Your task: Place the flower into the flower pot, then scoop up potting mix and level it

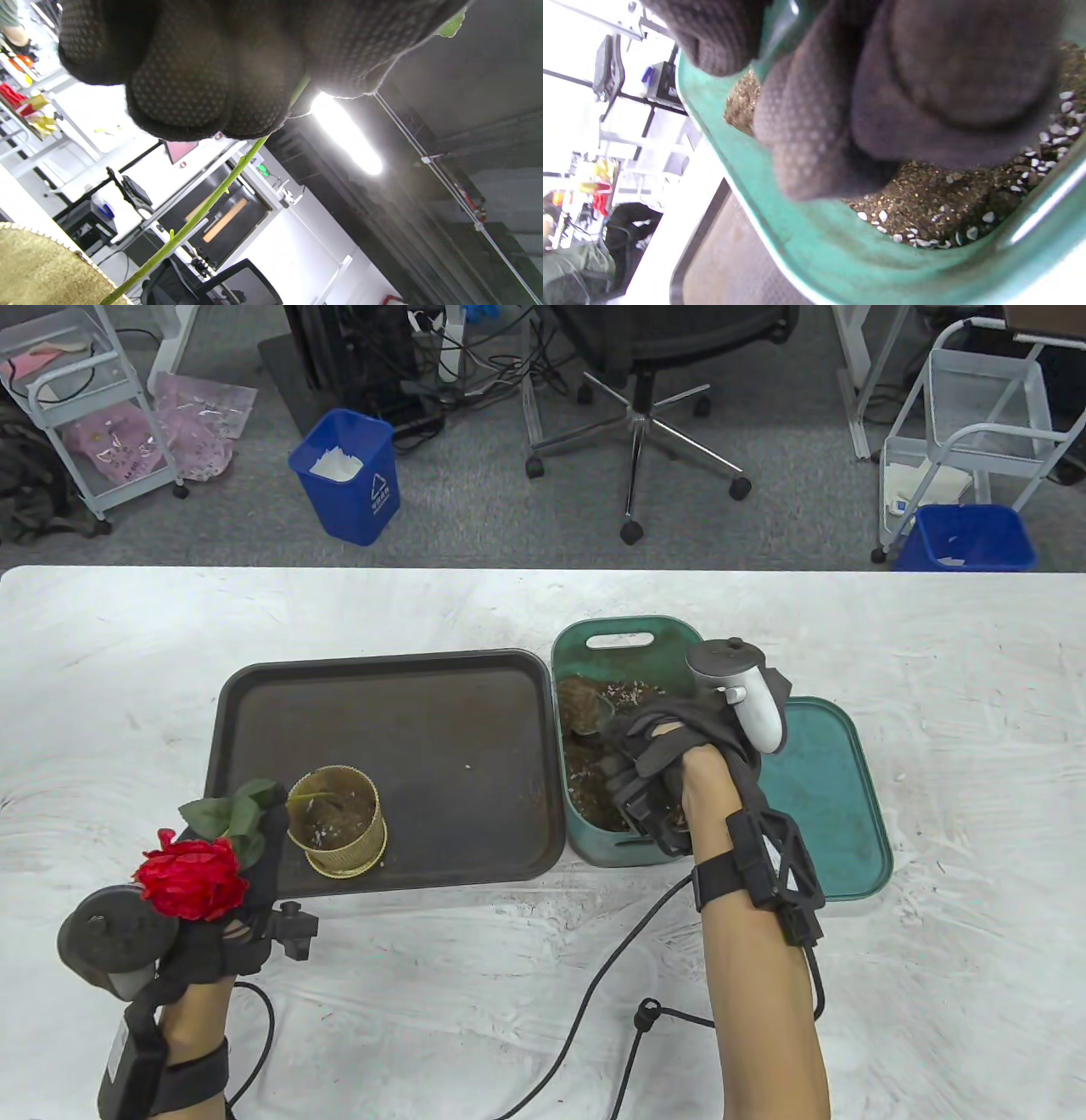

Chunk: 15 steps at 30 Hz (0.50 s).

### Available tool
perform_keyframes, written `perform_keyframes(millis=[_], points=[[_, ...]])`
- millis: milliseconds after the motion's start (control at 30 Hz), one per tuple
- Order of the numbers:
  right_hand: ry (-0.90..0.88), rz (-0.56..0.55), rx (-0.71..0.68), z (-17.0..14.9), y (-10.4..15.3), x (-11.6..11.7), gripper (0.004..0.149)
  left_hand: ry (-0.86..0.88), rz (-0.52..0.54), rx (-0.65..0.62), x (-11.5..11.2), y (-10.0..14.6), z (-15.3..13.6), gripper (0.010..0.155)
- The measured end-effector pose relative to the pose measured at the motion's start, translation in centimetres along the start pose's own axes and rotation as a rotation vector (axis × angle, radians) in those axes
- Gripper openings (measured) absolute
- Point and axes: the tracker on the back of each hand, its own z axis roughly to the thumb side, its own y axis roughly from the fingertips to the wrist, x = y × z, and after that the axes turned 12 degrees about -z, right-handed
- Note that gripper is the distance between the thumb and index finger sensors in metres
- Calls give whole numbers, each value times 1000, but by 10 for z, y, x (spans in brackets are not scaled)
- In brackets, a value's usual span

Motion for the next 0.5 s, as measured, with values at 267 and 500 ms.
perform_keyframes(millis=[267,500], points=[[-162,-45,-20,-18,22,-13,56,15,-15,-10,-4,-1,3,44],[-176,-53,-90,-14,47,-12,56,20,-25,-16,-6,-1,5,44]])
